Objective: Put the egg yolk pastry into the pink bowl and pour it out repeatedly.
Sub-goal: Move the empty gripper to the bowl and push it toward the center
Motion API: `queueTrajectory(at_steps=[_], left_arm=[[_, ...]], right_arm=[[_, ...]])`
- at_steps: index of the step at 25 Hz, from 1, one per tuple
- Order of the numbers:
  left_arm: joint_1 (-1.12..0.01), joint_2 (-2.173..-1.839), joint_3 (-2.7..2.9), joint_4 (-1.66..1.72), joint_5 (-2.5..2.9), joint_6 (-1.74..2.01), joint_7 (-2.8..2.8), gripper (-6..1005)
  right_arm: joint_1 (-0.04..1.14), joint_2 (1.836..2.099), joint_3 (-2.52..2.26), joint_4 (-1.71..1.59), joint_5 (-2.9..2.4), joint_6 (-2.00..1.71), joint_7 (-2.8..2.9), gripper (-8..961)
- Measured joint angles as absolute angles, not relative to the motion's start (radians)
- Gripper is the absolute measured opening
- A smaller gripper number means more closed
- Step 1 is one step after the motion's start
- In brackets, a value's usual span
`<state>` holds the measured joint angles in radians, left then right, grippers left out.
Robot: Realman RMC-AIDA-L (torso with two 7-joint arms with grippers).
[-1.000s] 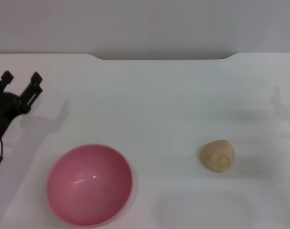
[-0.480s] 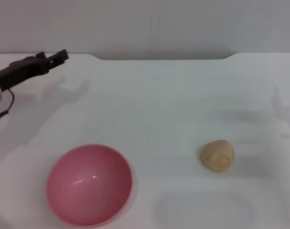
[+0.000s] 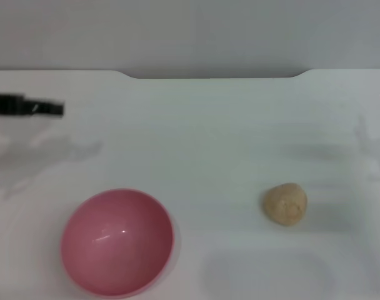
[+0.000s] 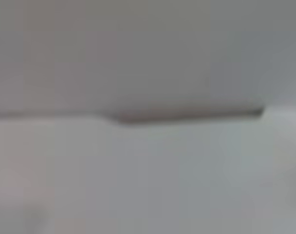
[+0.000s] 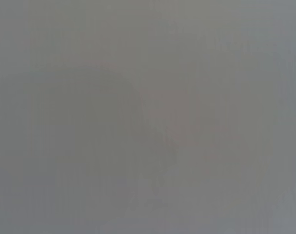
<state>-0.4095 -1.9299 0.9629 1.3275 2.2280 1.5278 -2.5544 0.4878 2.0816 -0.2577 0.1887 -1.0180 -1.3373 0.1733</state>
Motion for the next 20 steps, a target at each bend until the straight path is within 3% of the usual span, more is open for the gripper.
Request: queueTrajectory(at_steps=[2, 7, 14, 20], left_arm=[[-0.409, -1.940, 0.947, 1.400, 2.291, 1.617, -2.583, 799], [-0.410, -2.000, 0.916, 1.514, 2.358, 1.819, -2.561, 798], [-0.428, -2.044, 0.928, 1.476, 2.540, 1.839, -2.576, 798], [-0.433, -2.054, 1.015, 1.446, 2.556, 1.844, -2.591, 798]], right_arm=[[0.488, 2.082, -0.258, 0.188, -1.018, -1.337, 0.173, 591], [0.489, 2.082, -0.258, 0.189, -1.022, -1.337, 0.173, 587], [0.493, 2.082, -0.260, 0.196, -1.024, -1.337, 0.173, 583], [0.487, 2.082, -0.261, 0.198, -1.025, -1.338, 0.173, 579]])
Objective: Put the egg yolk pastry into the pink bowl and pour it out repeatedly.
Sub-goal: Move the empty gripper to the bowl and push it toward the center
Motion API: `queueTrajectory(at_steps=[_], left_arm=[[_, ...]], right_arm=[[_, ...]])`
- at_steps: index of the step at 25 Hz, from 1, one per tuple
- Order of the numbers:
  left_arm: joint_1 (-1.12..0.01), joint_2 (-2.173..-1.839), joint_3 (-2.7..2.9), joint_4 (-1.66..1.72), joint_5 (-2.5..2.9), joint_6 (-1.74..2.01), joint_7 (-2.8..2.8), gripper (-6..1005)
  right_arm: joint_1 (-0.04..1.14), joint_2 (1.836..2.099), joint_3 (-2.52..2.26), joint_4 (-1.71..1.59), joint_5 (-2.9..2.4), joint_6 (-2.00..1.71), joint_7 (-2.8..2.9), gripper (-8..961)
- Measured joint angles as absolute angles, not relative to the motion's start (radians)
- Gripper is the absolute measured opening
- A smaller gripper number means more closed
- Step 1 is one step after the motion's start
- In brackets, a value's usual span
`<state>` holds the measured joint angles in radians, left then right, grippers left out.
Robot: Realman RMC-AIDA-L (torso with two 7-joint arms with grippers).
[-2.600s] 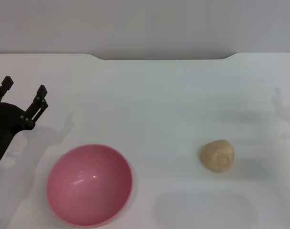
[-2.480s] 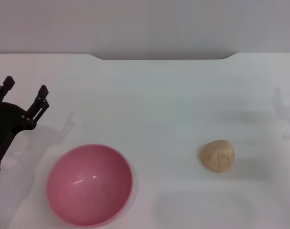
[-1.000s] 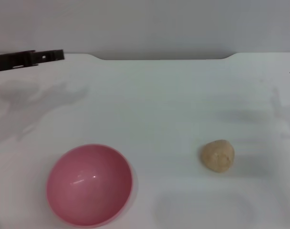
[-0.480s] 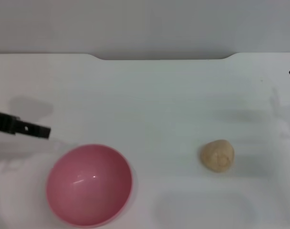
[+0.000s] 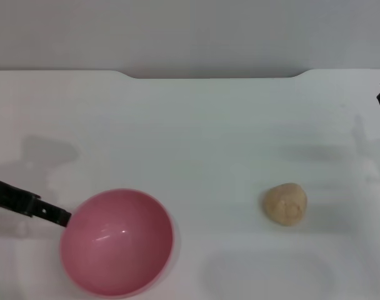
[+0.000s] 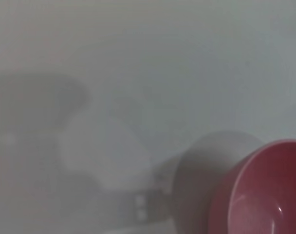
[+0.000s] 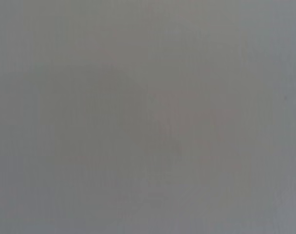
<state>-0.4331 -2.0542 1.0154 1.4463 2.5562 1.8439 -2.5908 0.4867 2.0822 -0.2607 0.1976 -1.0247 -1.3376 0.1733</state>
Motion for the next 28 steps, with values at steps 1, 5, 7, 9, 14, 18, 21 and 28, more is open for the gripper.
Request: queueTrajectory(at_steps=[1, 5, 7, 9, 14, 18, 21, 28], left_arm=[[-0.434, -2.055, 1.033, 1.443, 2.555, 1.843, -2.597, 798], [-0.446, -2.056, 1.071, 1.438, 2.553, 1.842, -2.615, 798], [-0.454, -2.056, 1.083, 1.429, 2.556, 1.839, -2.618, 798], [-0.461, -2.056, 1.099, 1.414, 2.559, 1.823, -2.625, 798], [-0.479, -2.057, 1.160, 1.351, 2.561, 1.781, -2.640, 798], [-0.495, -2.057, 1.193, 1.301, 2.562, 1.762, -2.637, 799], [-0.503, -2.057, 1.239, 1.270, 2.563, 1.729, -2.632, 799], [-0.505, -2.057, 1.279, 1.265, 2.568, 1.697, -2.612, 748]], right_arm=[[0.486, 2.083, -0.260, 0.198, -1.025, -1.338, 0.173, 578], [0.484, 2.083, -0.259, 0.198, -1.025, -1.338, 0.173, 575], [0.484, 2.083, -0.258, 0.198, -1.025, -1.338, 0.173, 574], [0.484, 2.083, -0.258, 0.198, -1.025, -1.338, 0.173, 573], [0.485, 2.083, -0.258, 0.198, -1.025, -1.338, 0.173, 569], [0.485, 2.083, -0.258, 0.198, -1.023, -1.338, 0.173, 567], [0.485, 2.083, -0.258, 0.198, -1.022, -1.338, 0.173, 565], [0.485, 2.083, -0.258, 0.198, -1.019, -1.338, 0.173, 560]])
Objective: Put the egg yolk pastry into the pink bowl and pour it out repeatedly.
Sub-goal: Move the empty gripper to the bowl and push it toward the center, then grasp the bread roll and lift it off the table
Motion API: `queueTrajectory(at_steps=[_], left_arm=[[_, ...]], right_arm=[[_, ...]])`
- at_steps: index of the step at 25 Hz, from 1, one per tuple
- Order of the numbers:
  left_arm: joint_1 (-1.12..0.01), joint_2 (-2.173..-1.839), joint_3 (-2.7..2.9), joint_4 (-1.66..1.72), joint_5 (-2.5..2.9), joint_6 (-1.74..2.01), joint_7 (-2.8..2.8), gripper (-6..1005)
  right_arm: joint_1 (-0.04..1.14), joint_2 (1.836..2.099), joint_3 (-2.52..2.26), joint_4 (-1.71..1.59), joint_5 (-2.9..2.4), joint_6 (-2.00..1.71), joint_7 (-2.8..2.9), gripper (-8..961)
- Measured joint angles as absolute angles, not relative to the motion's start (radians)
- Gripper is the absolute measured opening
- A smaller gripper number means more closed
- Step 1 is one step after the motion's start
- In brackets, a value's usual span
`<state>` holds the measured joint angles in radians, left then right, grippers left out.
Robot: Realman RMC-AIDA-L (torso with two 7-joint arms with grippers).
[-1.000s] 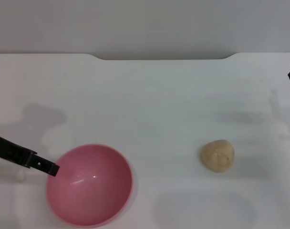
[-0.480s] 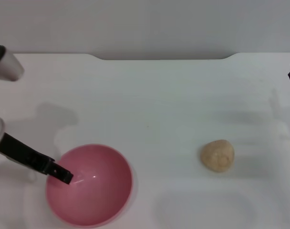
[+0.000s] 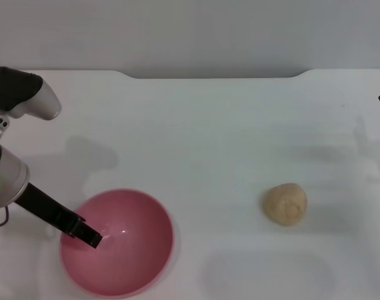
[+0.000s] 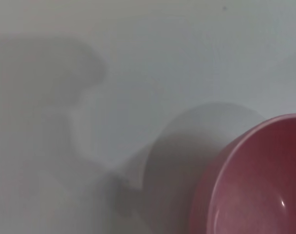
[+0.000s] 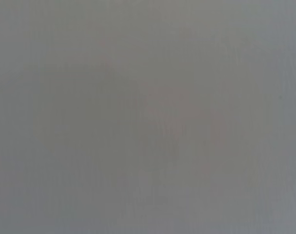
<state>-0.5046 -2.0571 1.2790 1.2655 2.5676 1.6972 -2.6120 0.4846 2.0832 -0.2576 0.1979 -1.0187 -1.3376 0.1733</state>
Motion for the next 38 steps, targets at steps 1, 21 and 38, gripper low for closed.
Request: queueTrajectory(at_steps=[1, 21, 38], left_arm=[[-0.505, -2.057, 1.281, 1.264, 2.568, 1.694, -2.608, 716], [-0.519, -2.057, 1.285, 1.224, 2.583, 1.677, -2.600, 52], [-0.565, -2.057, 1.241, 1.239, 2.585, 1.551, -2.612, -1]], right_arm=[[0.484, 2.083, -0.258, 0.198, -1.019, -1.338, 0.173, 560], [0.483, 2.085, -0.259, 0.212, -1.023, -1.336, 0.212, 546], [0.671, 2.066, -0.554, -0.505, -2.087, -1.163, 2.057, 535]])
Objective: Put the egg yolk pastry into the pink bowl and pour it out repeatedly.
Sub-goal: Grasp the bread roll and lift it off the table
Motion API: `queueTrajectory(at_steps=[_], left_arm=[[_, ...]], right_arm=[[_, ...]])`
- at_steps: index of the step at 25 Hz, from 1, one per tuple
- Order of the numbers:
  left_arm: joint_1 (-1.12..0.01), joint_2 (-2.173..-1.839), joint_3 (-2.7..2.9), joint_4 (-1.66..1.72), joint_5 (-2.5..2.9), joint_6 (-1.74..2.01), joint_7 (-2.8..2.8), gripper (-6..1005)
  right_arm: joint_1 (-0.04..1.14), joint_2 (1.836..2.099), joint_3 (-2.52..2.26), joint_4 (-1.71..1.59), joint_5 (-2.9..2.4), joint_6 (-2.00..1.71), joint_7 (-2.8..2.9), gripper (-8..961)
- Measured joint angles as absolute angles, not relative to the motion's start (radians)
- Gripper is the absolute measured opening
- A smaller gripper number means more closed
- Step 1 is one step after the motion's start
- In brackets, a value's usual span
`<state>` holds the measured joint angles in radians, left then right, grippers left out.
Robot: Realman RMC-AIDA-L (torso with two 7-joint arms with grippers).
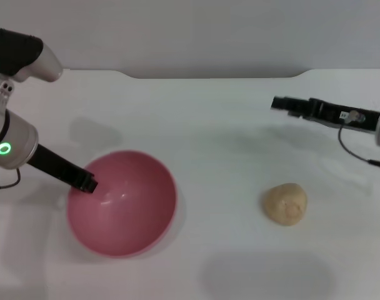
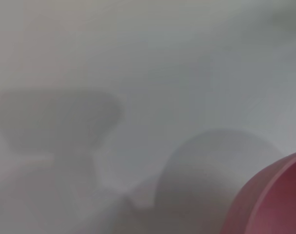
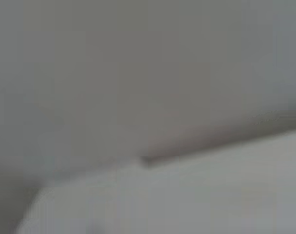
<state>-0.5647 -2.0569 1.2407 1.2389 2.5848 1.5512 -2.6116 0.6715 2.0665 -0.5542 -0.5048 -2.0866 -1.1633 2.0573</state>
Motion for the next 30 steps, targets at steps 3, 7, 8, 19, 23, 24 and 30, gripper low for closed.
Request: queueTrajectory(at_steps=[3, 7, 8, 19, 23, 24, 30], left_arm=[[-0.569, -2.057, 1.241, 1.238, 2.590, 1.538, -2.620, -1], [-0.571, -2.057, 1.245, 1.247, 2.631, 1.509, -2.668, -1], [-0.573, -2.057, 1.242, 1.249, 2.639, 1.501, -2.679, -1], [-0.599, -2.057, 1.235, 1.249, 2.640, 1.475, -2.686, 0], [-0.602, -2.057, 1.235, 1.249, 2.640, 1.471, -2.687, 0], [-0.603, -2.057, 1.235, 1.249, 2.640, 1.471, -2.687, 0], [-0.616, -2.057, 1.238, 1.246, 2.640, 1.471, -2.687, -1]], right_arm=[[0.699, 2.066, -0.634, -0.717, -2.331, -1.326, 2.335, 533], [0.779, 2.056, -0.649, -0.858, -2.635, -1.560, 2.526, 530], [0.803, 2.051, -0.649, -0.864, -2.681, -1.615, 2.540, 530], [0.810, 2.067, -0.654, -0.833, -2.776, -1.642, 2.582, 522], [0.797, 2.071, -0.654, -0.792, -2.757, -1.588, 2.584, 520], [0.796, 2.070, -0.655, -0.769, -2.743, -1.572, 2.584, 519], [0.796, 2.071, -0.682, -0.692, -2.680, -1.465, 2.579, 515]])
